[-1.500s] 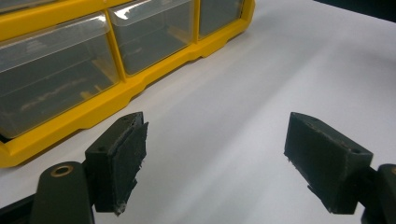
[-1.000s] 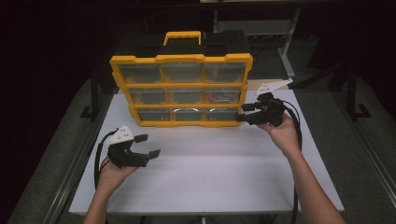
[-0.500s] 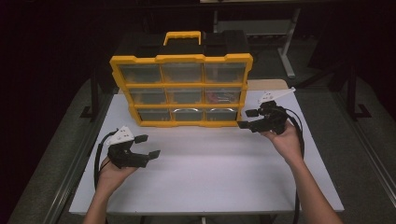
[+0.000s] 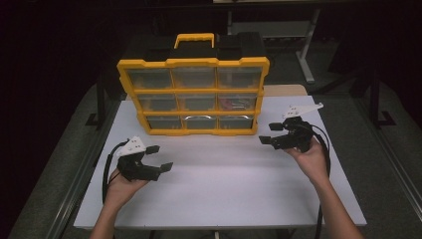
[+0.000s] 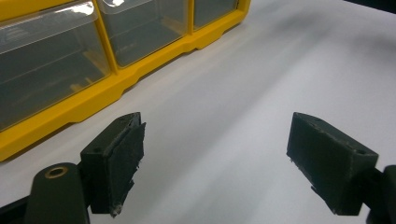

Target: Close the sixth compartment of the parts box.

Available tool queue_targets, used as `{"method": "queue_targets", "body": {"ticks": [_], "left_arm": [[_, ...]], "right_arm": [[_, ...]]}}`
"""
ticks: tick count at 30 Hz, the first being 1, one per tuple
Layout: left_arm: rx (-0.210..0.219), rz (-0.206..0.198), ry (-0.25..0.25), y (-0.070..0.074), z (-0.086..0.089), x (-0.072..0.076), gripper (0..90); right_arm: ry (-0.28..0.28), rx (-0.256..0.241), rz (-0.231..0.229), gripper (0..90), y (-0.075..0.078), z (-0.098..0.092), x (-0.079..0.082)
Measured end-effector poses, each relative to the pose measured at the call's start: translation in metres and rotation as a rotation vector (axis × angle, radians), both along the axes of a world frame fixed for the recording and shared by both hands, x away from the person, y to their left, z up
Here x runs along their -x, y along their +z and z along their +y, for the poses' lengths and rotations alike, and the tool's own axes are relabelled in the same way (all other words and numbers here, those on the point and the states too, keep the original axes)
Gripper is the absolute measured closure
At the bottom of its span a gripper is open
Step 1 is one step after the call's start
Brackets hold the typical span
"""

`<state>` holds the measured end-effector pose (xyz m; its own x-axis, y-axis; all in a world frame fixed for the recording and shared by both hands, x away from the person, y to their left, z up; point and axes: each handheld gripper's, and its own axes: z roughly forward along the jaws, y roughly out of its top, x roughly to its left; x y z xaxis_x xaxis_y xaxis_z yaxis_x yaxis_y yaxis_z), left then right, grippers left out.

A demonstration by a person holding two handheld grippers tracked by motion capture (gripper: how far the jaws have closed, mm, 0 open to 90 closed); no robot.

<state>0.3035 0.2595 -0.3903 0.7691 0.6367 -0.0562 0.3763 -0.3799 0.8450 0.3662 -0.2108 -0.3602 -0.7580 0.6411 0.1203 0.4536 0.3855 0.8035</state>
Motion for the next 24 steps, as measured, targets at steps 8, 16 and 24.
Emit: {"method": "queue_targets", "body": {"ticks": [8, 16, 24], "left_arm": [[-0.001, 0.002, -0.008, -0.001, -0.003, 0.001, 17.4], [0.006, 0.005, -0.011, -0.002, -0.006, 0.003, 15.6], [0.011, 0.005, -0.018, -0.005, -0.006, 0.005, 15.5]], "right_arm": [[-0.022, -0.012, 0.003, 27.7, -0.006, -0.010, 0.009], [-0.053, -0.020, 0.002, 24.3, -0.014, -0.022, 0.019], [-0.078, -0.020, 0.011, 21.6, -0.023, -0.031, 0.026]]}}
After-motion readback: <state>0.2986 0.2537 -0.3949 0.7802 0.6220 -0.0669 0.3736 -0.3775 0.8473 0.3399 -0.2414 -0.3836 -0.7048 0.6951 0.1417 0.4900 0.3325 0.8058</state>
